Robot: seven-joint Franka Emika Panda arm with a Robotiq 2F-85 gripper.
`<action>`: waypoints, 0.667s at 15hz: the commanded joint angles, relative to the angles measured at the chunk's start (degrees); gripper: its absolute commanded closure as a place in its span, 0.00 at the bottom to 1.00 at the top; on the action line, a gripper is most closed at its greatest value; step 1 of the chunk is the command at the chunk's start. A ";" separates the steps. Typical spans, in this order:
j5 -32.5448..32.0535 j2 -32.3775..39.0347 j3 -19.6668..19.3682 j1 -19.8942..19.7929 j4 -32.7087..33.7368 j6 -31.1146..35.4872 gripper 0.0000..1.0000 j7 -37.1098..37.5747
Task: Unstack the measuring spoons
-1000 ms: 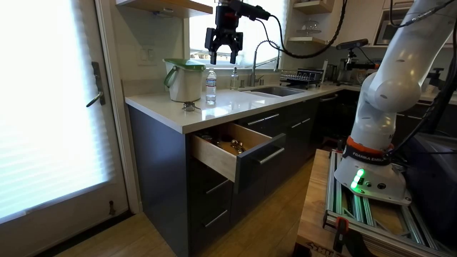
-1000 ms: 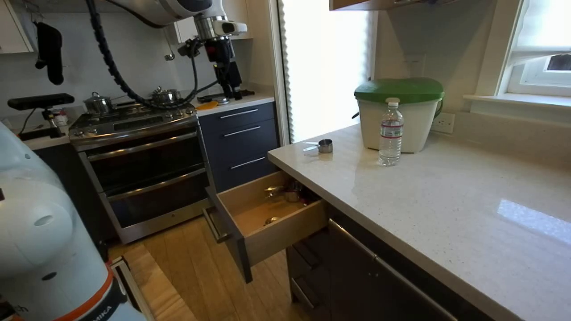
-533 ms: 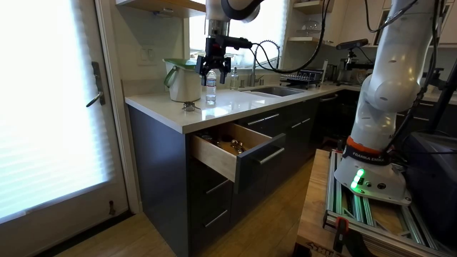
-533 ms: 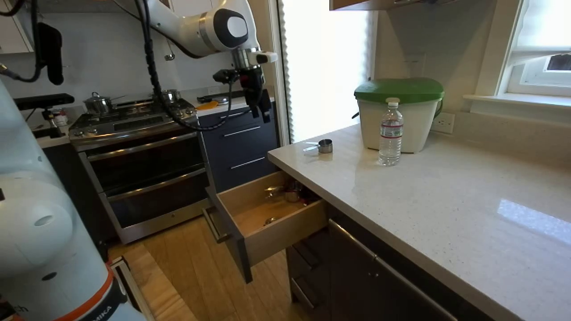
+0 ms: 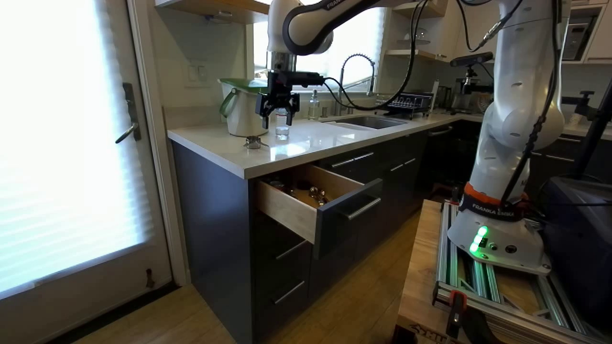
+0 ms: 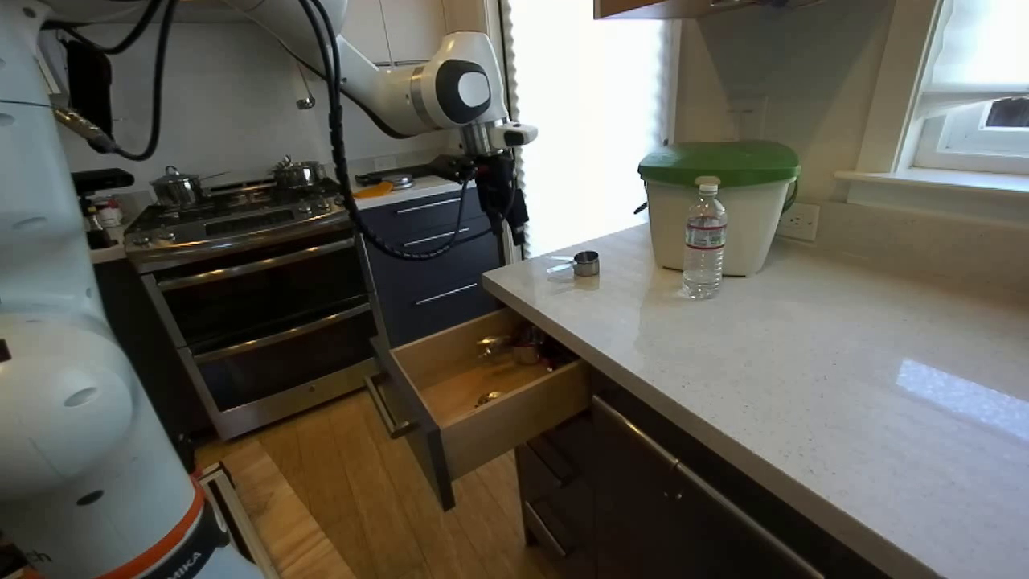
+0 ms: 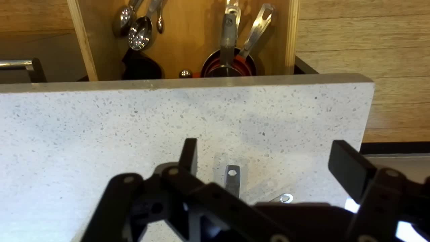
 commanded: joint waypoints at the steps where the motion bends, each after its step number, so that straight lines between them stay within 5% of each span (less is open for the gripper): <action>1: -1.08 3.54 -2.10 1.61 2.34 2.53 0.00 -1.05; 5: -1.29 5.30 -3.51 2.10 2.62 4.85 0.01 -1.44; 10: -1.70 7.38 -5.38 2.40 3.19 7.32 0.14 -1.22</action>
